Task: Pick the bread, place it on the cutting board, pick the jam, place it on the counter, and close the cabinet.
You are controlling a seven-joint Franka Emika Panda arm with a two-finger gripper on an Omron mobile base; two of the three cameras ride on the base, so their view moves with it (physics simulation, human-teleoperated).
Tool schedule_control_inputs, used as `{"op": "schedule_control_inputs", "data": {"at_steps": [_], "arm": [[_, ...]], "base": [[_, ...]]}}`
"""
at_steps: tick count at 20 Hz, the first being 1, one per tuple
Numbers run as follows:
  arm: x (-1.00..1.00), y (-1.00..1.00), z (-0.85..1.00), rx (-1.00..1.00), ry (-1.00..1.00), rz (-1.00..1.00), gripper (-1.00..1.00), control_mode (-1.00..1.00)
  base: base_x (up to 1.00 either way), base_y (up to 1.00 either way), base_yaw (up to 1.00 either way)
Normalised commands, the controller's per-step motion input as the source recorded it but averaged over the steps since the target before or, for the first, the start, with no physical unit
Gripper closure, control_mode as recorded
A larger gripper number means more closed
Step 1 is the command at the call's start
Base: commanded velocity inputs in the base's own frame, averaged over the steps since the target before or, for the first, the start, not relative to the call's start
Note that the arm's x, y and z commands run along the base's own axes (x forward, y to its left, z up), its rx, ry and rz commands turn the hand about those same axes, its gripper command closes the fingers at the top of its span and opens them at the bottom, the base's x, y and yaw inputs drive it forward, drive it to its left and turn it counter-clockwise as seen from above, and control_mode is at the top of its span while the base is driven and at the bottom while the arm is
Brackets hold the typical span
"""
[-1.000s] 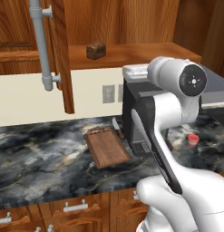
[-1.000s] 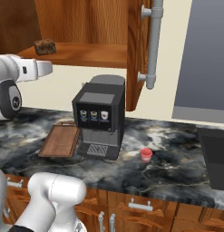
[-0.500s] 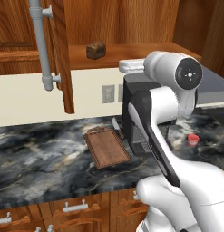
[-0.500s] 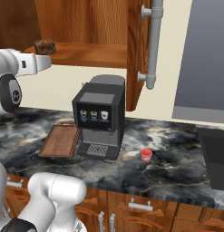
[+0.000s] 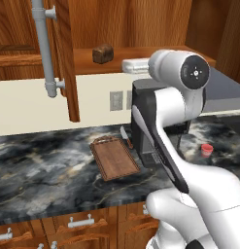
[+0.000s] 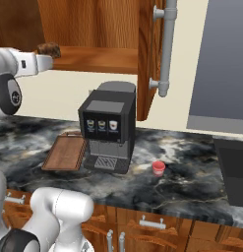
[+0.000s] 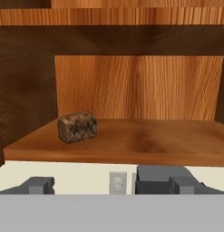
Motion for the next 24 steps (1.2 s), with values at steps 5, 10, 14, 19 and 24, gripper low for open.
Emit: {"op": "schedule_control_inputs", "data": {"at_steps": [5,10,14,19,24], "arm": [[0.13,0.01,0.12,0.02,0.0,0.03,-1.0,-1.0],[0.24,0.08,0.05,0.01,0.0,0.03,-1.0,-1.0],[0.29,0.2,0.0,0.0,0.03,0.01,-1.0,-1.0],[0.24,0.16,0.0,0.01,0.05,0.01,-1.0,-1.0],[0.15,0.15,0.0,0.01,0.07,0.03,-1.0,-1.0]], "base": [[0.0,0.0,0.0],[0.0,0.0,0.0],[0.0,0.0,0.0],[0.0,0.0,0.0],[0.0,0.0,0.0]]}}
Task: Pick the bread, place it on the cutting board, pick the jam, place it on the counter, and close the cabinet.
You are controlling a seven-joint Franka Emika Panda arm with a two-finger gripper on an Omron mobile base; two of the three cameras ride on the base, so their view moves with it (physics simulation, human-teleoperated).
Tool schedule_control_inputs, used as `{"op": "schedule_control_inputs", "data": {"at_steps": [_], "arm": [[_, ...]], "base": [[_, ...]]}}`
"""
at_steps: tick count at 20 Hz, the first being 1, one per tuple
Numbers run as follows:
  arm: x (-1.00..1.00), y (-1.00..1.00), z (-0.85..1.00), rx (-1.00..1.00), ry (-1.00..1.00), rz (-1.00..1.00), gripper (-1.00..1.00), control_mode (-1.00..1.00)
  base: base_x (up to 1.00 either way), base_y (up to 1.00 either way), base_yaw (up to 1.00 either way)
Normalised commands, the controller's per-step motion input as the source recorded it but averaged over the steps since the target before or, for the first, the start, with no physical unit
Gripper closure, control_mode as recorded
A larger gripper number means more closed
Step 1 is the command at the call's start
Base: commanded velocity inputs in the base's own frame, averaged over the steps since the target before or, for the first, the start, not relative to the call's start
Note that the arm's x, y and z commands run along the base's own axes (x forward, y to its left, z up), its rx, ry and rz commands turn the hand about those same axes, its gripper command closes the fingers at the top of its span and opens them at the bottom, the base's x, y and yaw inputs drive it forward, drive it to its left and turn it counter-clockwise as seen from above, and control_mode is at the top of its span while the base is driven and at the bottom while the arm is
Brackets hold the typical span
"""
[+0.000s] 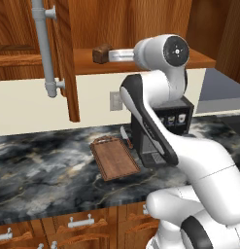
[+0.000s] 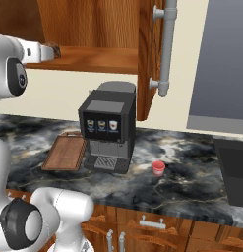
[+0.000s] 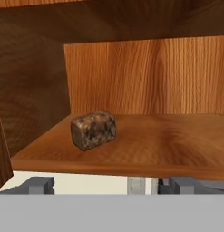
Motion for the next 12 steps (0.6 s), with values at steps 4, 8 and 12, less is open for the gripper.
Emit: {"op": "schedule_control_inputs", "data": {"at_steps": [4,8,12], "arm": [[0.12,0.16,0.0,0.01,0.1,0.03,-1.0,-1.0],[0.13,0.16,0.0,0.01,0.11,0.03,-1.0,-1.0],[0.09,0.15,0.0,0.0,0.1,0.03,-1.0,-1.0]], "base": [[0.0,0.0,0.0],[0.0,0.0,0.0],[0.0,0.0,0.0]]}}
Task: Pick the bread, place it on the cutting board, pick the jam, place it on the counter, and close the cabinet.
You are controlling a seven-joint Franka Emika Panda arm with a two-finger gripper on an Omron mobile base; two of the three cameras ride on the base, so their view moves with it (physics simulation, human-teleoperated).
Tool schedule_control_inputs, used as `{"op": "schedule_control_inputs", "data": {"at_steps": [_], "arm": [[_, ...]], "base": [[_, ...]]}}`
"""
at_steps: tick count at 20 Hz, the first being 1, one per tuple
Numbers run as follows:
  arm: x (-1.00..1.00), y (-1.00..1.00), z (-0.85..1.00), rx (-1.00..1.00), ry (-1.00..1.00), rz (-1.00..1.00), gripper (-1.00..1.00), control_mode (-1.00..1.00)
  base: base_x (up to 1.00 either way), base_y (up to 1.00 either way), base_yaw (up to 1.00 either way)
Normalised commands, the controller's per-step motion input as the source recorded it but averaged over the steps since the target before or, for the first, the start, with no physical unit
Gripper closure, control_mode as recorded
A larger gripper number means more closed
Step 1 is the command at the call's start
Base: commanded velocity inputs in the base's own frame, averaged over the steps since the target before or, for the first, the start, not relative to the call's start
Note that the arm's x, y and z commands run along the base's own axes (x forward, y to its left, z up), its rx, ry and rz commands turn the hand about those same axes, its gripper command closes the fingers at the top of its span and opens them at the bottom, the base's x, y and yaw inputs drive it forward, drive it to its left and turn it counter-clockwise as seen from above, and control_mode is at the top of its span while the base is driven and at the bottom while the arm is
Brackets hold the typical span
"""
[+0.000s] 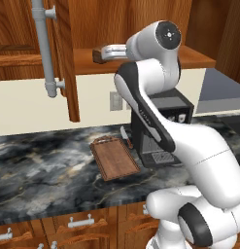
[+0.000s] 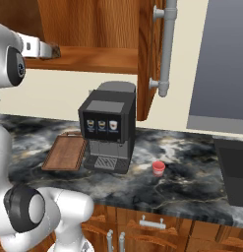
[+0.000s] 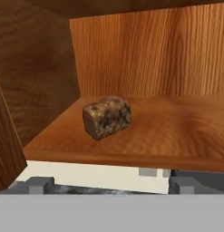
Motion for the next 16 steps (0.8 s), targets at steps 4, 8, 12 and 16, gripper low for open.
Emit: {"op": "schedule_control_inputs", "data": {"at_steps": [4,8,12,16], "arm": [[0.06,0.18,0.0,0.0,0.11,0.01,-1.0,-1.0],[0.08,0.17,0.0,0.0,0.11,0.0,-1.0,-1.0],[0.08,0.09,0.0,0.0,0.08,0.0,-1.0,-1.0],[0.11,0.0,-0.06,0.0,0.0,0.0,-1.0,-1.0]], "base": [[0.0,0.0,0.0],[0.0,0.0,0.0],[0.0,0.0,0.0],[0.0,0.0,0.0]]}}
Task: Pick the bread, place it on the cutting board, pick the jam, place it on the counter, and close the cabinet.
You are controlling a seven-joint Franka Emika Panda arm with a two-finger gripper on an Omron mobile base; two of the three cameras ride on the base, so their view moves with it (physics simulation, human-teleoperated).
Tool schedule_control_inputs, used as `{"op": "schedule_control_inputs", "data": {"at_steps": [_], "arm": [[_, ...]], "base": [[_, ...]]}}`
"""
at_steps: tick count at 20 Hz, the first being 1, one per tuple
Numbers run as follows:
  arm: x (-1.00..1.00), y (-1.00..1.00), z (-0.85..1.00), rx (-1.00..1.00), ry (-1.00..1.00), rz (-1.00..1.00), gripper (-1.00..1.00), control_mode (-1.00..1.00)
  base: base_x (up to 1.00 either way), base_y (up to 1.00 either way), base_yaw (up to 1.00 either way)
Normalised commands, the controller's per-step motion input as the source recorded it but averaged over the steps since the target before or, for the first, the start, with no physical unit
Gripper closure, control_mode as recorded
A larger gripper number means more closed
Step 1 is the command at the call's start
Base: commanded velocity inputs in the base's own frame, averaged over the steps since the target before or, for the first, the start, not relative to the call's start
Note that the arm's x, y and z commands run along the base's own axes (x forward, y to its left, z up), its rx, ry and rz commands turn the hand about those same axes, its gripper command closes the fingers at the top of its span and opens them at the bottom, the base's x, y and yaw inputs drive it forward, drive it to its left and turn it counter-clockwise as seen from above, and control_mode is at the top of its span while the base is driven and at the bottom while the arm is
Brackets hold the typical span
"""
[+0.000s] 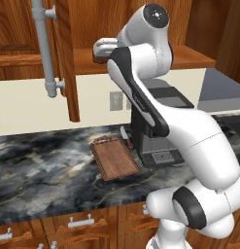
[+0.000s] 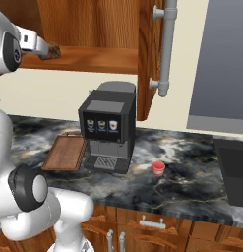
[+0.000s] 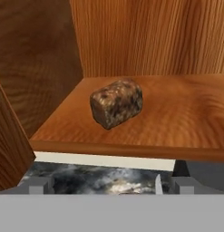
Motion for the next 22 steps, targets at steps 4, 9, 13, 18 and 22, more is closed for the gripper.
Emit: {"op": "schedule_control_inputs", "data": {"at_steps": [4,9,13,18,22], "arm": [[0.16,0.0,-0.16,0.0,0.0,0.0,-1.0,-1.0],[0.16,0.0,-0.23,0.0,0.0,0.0,-1.0,-1.0],[0.17,0.0,-0.13,0.0,0.0,0.0,-1.0,-1.0],[0.16,0.0,0.0,0.0,0.0,0.0,-1.0,-1.0],[0.15,0.0,0.0,0.0,0.0,0.0,-1.0,-1.0]], "base": [[0.0,0.0,0.0],[0.0,0.0,0.0],[0.0,0.0,0.0],[0.0,0.0,0.0],[0.0,0.0,0.0]]}}
